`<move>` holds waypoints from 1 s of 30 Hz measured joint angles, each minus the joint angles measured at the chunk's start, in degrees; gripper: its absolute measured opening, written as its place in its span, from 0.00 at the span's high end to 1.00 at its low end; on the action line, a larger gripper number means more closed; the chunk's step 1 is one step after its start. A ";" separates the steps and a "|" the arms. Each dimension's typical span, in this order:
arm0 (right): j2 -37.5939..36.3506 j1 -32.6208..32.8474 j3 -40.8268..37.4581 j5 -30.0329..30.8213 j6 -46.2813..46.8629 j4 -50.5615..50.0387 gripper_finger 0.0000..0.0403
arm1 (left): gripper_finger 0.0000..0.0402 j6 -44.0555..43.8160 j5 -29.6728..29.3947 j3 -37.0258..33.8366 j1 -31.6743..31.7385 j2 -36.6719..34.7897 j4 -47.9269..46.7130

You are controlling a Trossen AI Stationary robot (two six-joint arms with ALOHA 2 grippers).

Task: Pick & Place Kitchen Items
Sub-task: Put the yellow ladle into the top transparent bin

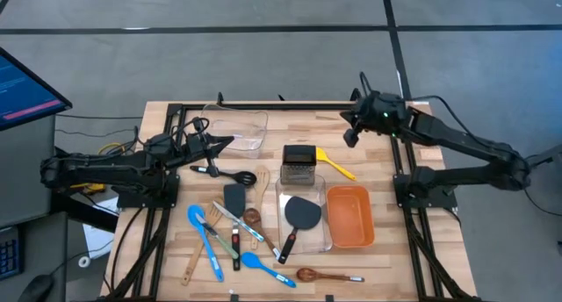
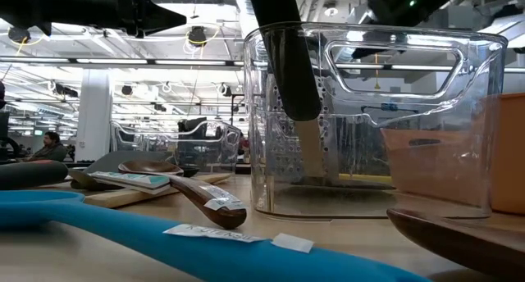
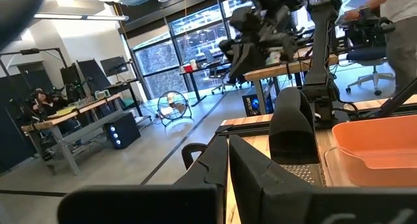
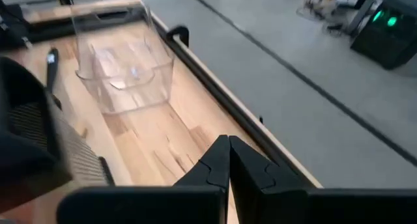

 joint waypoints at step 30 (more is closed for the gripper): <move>16.47 -16.87 0.08 -9.78 2.52 15.71 1.00 | 0.99 -1.39 0.00 0.00 0.00 0.00 -0.15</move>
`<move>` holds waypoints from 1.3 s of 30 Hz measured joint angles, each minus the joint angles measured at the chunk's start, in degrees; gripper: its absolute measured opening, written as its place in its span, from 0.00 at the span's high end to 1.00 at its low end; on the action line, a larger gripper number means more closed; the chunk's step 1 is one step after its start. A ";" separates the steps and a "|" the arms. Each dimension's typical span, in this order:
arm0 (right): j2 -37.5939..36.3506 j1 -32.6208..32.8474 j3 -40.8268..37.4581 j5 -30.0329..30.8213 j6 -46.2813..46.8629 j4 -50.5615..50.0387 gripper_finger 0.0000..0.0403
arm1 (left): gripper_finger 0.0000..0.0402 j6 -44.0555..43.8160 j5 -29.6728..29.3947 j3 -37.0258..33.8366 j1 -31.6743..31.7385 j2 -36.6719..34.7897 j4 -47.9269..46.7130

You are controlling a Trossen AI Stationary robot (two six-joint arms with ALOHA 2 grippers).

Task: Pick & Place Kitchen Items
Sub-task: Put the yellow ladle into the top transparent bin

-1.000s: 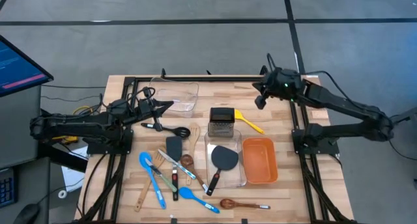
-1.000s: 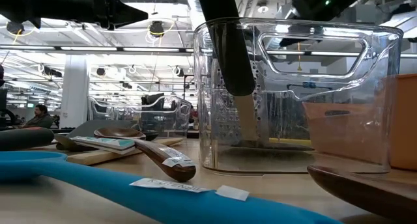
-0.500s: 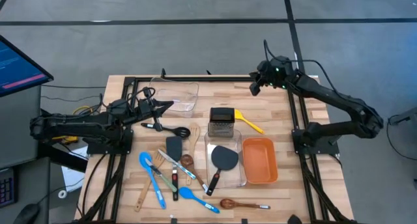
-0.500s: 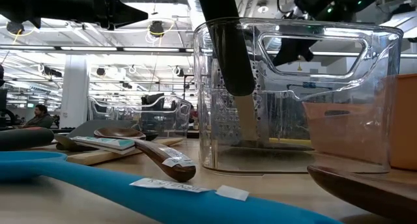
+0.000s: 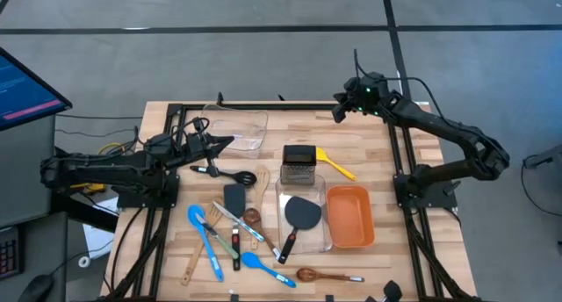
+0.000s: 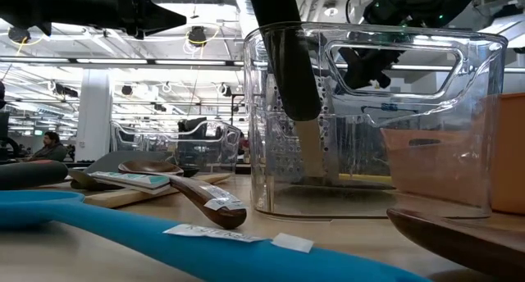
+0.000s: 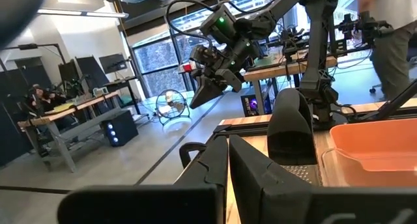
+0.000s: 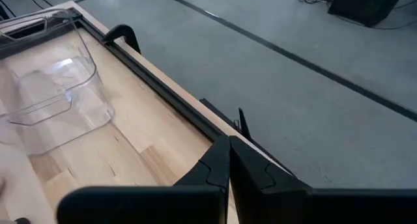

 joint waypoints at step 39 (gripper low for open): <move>8.70 -0.56 28.97 -15.19 -10.13 -45.57 1.00 | 0.99 -0.12 -0.02 0.00 0.00 0.00 0.11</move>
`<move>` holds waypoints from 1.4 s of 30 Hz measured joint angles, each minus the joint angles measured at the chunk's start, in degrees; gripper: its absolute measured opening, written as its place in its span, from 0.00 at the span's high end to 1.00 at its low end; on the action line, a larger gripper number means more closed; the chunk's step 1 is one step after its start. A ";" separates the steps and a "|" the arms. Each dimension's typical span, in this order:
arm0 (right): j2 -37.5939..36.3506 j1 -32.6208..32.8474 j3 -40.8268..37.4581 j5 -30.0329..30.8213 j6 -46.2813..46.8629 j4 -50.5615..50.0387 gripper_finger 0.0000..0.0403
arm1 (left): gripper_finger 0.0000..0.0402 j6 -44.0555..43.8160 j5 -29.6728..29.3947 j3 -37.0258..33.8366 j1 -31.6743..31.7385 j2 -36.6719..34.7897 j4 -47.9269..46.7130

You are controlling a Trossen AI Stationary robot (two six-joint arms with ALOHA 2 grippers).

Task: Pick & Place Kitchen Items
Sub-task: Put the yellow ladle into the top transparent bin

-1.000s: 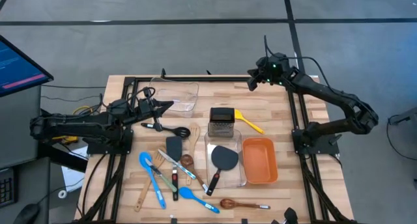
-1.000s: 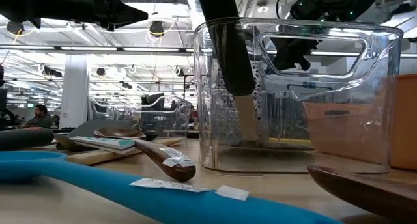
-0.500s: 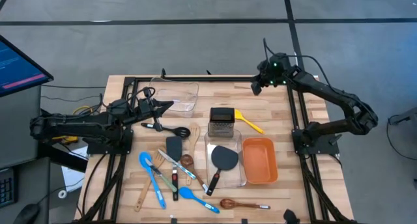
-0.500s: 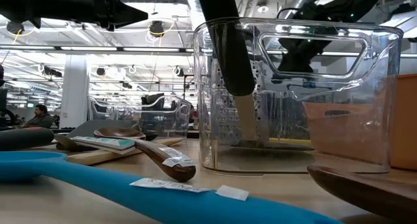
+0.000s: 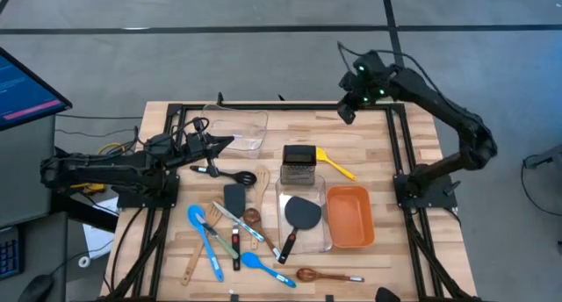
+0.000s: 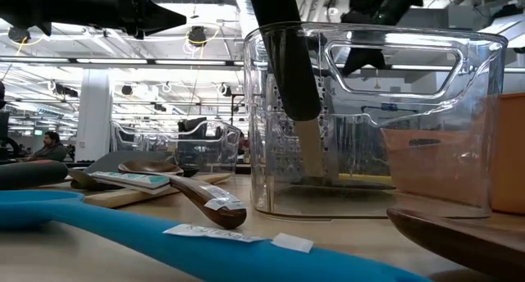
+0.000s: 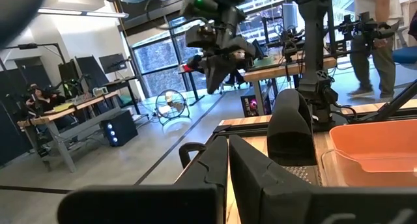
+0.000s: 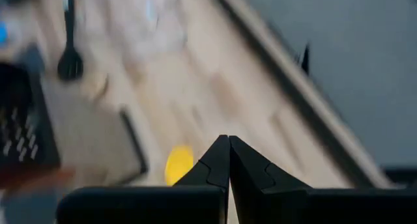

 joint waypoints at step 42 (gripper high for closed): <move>3.45 6.14 -10.09 -2.38 -9.39 1.63 1.00 | 0.99 0.02 0.00 0.01 -0.02 0.01 -0.20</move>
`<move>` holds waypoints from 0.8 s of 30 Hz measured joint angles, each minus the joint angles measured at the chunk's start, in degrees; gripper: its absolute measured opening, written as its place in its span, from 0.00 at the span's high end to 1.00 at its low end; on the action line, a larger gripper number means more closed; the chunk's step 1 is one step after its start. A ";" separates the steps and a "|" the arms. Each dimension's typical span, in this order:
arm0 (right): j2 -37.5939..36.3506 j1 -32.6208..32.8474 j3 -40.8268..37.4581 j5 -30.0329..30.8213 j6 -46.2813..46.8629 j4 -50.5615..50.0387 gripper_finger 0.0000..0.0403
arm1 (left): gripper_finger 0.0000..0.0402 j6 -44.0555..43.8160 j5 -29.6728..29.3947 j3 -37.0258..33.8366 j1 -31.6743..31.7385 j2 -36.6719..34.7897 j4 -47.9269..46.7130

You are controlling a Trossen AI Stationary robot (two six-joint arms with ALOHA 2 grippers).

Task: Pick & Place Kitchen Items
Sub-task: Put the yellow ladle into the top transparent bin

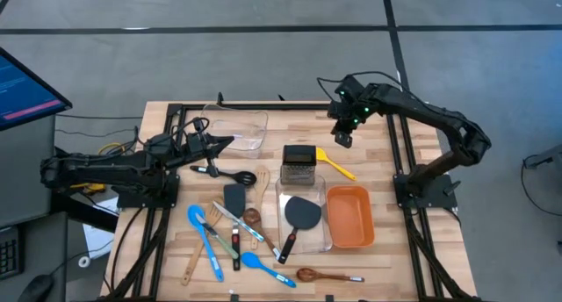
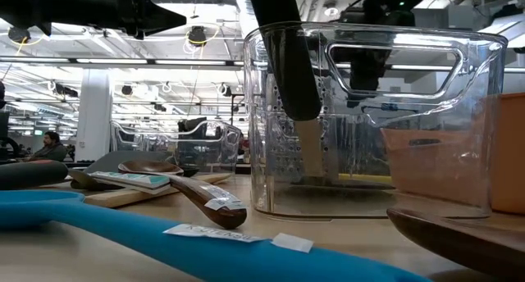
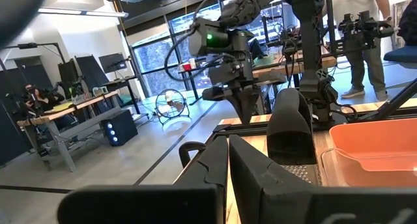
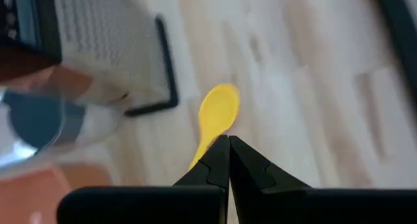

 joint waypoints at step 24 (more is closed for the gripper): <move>3.94 9.59 -2.27 4.19 6.51 -2.76 0.69 | 0.99 0.00 0.00 0.01 0.02 0.02 0.02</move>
